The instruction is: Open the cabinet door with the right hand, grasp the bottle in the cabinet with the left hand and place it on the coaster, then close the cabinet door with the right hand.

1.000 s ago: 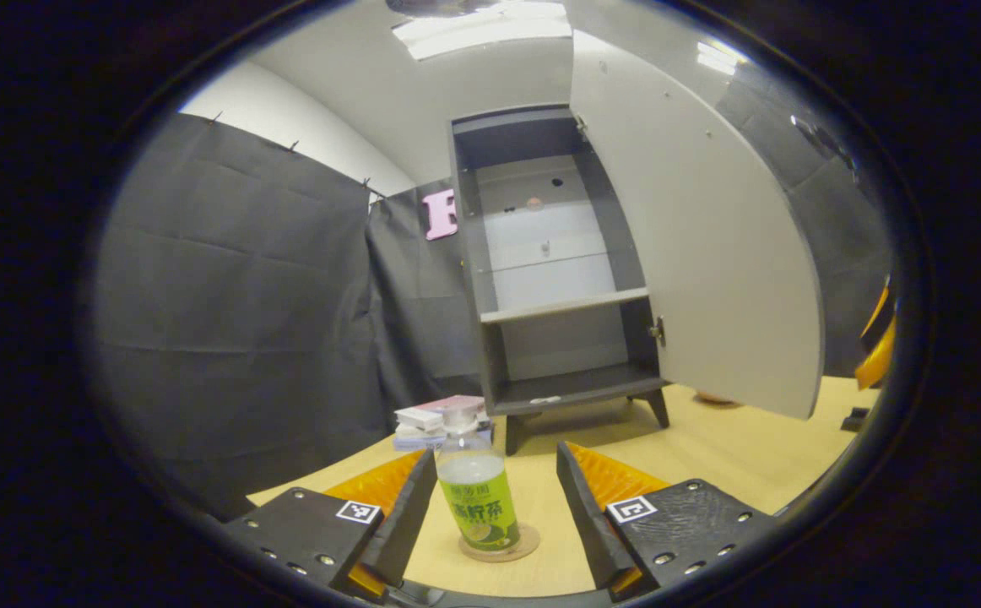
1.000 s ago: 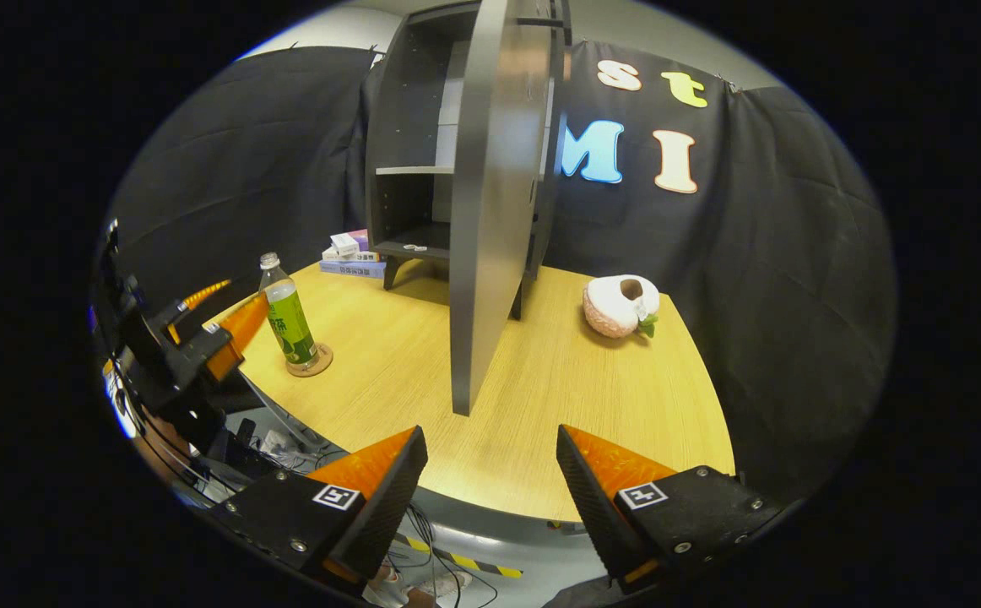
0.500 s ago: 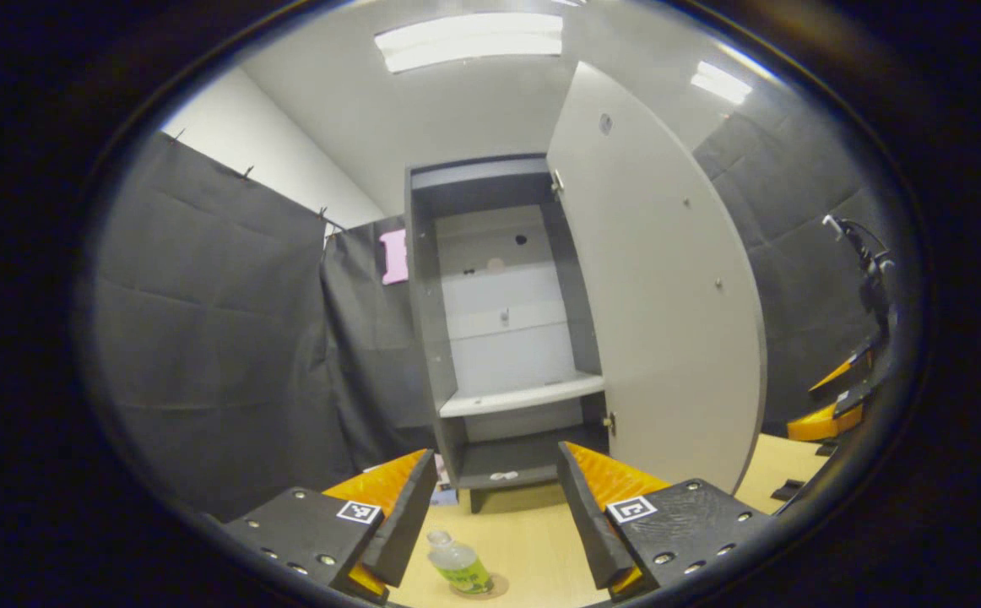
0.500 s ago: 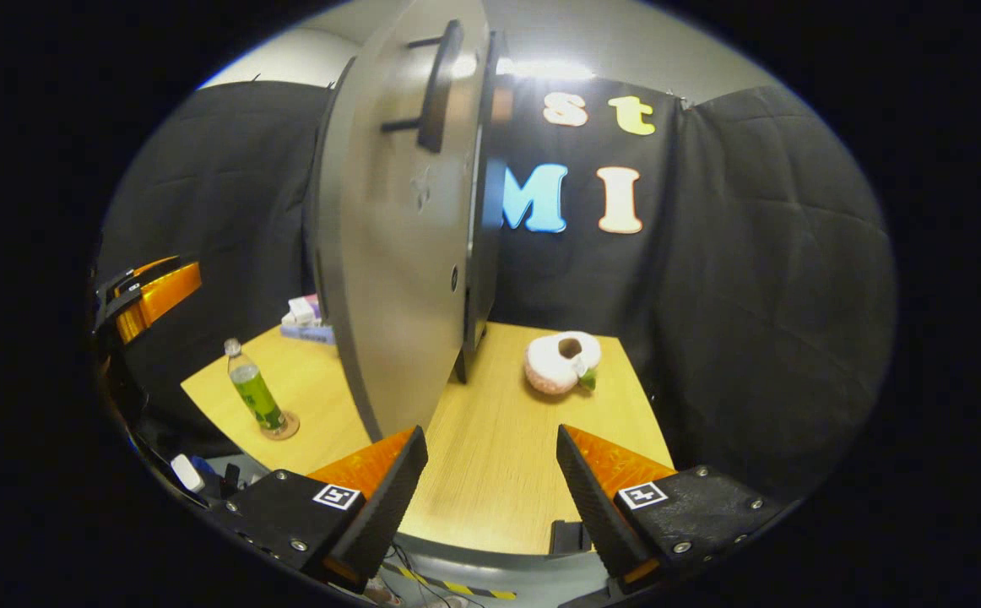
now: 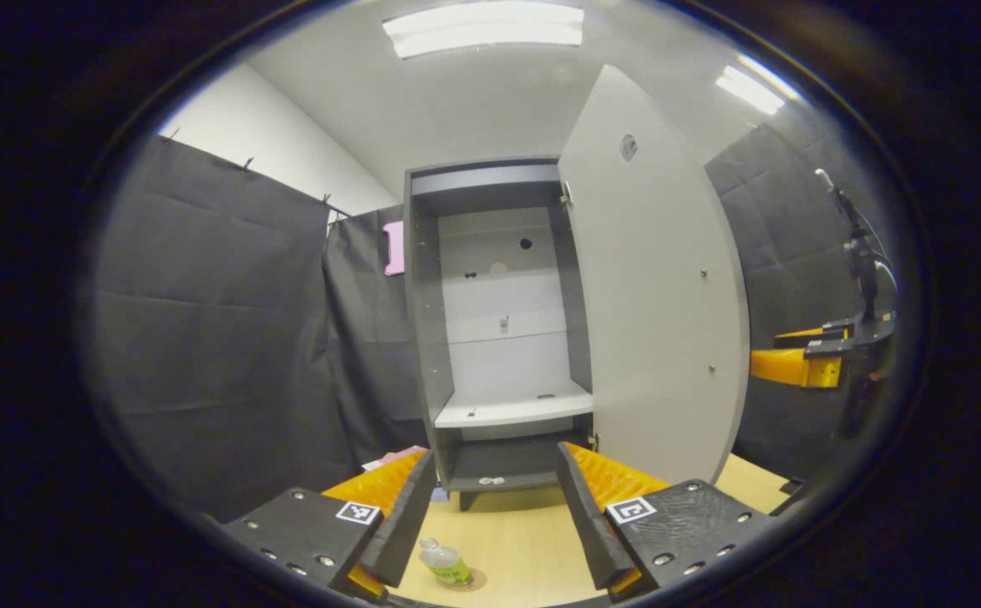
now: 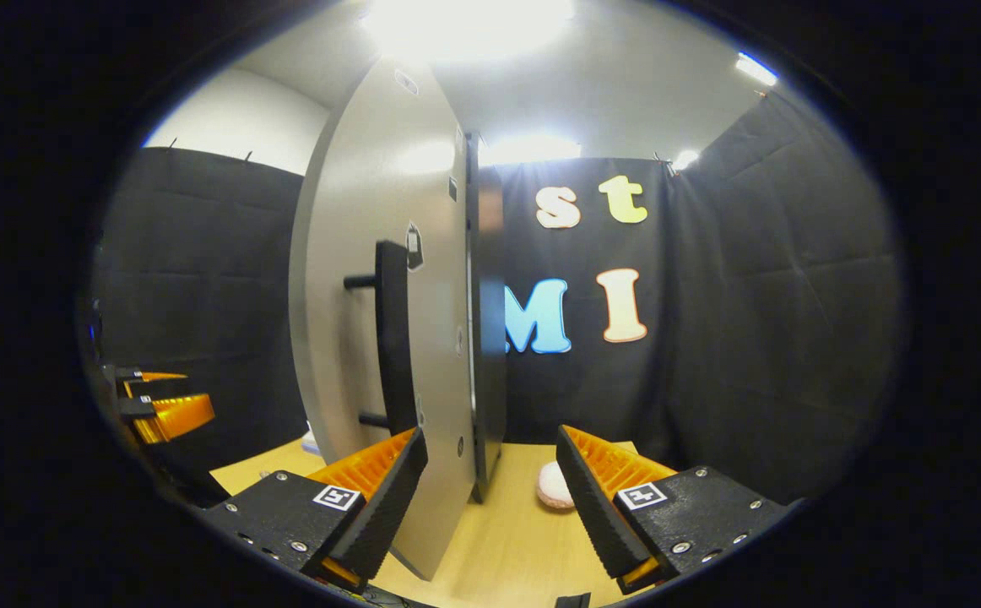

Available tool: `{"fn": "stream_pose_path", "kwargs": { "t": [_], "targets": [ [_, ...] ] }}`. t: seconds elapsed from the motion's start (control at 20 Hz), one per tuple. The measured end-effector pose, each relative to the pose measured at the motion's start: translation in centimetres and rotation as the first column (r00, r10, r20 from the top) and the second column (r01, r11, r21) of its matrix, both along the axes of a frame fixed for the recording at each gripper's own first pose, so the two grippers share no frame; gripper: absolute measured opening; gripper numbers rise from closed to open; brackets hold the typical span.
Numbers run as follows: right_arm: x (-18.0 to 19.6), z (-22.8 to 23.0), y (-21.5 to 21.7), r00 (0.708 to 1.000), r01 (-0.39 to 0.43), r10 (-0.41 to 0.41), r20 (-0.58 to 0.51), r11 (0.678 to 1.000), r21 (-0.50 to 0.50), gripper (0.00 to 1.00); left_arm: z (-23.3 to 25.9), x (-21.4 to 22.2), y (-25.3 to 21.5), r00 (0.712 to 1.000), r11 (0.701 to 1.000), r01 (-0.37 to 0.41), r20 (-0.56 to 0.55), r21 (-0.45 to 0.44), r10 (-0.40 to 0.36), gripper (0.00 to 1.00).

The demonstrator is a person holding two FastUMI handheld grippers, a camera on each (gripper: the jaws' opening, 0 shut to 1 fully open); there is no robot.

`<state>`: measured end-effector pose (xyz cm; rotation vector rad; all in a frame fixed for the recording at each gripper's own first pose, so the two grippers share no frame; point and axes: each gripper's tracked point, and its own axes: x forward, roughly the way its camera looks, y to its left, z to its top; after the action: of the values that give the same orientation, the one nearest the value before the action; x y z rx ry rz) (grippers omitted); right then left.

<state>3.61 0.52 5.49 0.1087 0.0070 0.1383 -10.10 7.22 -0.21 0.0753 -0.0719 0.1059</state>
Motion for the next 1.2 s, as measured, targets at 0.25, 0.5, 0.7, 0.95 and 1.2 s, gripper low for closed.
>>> {"fn": "stream_pose_path", "kwargs": {
  "t": [0.25,0.5,0.7,0.95,1.2],
  "targets": [
    [0.5,0.5,0.0,1.000,0.018,-0.018,0.011,1.000,0.024,0.89,0.8,0.4,-0.2,1.000,1.000,0.019,0.021,-0.019,-0.019,0.79],
    [0.3,0.9,1.2,0.999,0.042,-0.043,-0.009,0.999,-0.029,0.92,1.0,0.7,0.0,0.998,0.998,0.036,0.054,-0.047,-0.033,0.78],
    [0.4,1.1,4.2,1.000,0.015,-0.016,-0.023,1.000,-0.023,0.92,1.0,0.9,-0.1,0.999,0.998,0.029,0.046,-0.051,-0.027,0.79],
    [0.9,1.0,8.1,0.999,-0.025,0.025,-0.040,1.000,0.003,0.92,1.2,0.7,0.0,0.999,0.998,0.017,0.034,-0.061,-0.015,0.79],
    [2.3,1.5,10.8,0.999,-0.020,0.020,-0.037,1.000,0.008,0.92,0.9,0.8,0.0,0.999,0.998,0.019,0.030,-0.064,-0.017,0.80]
  ]
}}
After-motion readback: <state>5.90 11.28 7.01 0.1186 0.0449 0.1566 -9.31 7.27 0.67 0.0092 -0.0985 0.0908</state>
